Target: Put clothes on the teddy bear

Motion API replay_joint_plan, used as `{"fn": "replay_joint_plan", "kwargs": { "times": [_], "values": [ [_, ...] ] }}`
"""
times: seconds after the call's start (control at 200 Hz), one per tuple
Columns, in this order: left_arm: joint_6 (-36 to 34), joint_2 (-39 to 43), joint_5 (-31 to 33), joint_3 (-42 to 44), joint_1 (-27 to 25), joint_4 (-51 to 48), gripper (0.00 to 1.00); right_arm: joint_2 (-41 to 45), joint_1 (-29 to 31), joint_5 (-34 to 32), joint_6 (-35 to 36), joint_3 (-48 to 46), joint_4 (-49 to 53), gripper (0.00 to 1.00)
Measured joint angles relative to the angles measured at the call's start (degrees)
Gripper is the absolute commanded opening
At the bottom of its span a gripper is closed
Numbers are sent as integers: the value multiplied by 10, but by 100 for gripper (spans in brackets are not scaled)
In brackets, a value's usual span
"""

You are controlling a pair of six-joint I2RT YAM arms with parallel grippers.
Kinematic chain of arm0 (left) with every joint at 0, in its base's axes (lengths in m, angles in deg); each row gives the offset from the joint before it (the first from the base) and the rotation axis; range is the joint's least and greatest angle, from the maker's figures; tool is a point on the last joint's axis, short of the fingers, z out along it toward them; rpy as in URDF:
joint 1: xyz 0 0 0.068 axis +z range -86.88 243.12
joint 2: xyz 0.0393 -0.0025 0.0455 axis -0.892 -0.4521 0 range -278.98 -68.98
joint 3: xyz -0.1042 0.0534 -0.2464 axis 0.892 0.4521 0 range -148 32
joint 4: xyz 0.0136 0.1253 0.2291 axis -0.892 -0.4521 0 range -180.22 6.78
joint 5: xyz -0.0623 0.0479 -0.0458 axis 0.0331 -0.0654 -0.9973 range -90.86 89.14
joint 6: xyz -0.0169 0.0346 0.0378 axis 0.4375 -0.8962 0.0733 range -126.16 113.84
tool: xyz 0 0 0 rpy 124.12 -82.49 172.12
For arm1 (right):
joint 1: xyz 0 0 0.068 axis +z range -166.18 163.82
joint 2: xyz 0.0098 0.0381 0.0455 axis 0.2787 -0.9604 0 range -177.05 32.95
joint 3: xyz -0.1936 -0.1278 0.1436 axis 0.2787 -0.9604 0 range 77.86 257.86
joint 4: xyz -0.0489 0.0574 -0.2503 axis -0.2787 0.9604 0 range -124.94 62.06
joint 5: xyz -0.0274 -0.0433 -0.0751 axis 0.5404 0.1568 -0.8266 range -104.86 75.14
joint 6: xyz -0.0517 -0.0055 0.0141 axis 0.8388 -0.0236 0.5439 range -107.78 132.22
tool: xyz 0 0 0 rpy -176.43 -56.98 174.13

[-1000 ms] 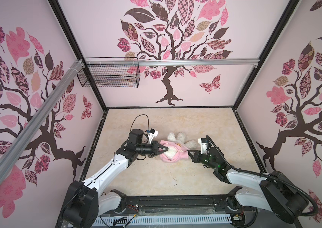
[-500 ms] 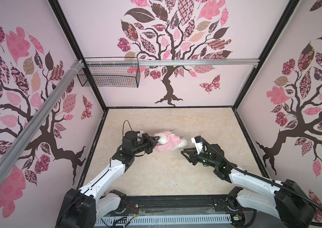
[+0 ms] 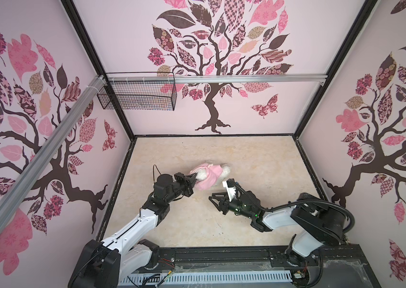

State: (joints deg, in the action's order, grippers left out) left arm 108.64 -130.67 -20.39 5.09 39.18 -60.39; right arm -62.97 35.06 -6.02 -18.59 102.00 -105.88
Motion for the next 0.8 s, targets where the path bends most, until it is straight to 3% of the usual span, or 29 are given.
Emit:
{"fn": "replay_joint_plan", "kwargs": {
  "times": [0.385,0.645,0.8],
  "values": [
    [16,-8,-1,8,-5,22,0,-123,0,-61,-76,42,-121,43],
    [16,-6,-2,11,-5,24,0,-132,-3,-62,-89,60,-129,34],
    [16,-4,-2,12,-5,24,0,-132,-5,-63,-89,63,-129,21]
  ]
}}
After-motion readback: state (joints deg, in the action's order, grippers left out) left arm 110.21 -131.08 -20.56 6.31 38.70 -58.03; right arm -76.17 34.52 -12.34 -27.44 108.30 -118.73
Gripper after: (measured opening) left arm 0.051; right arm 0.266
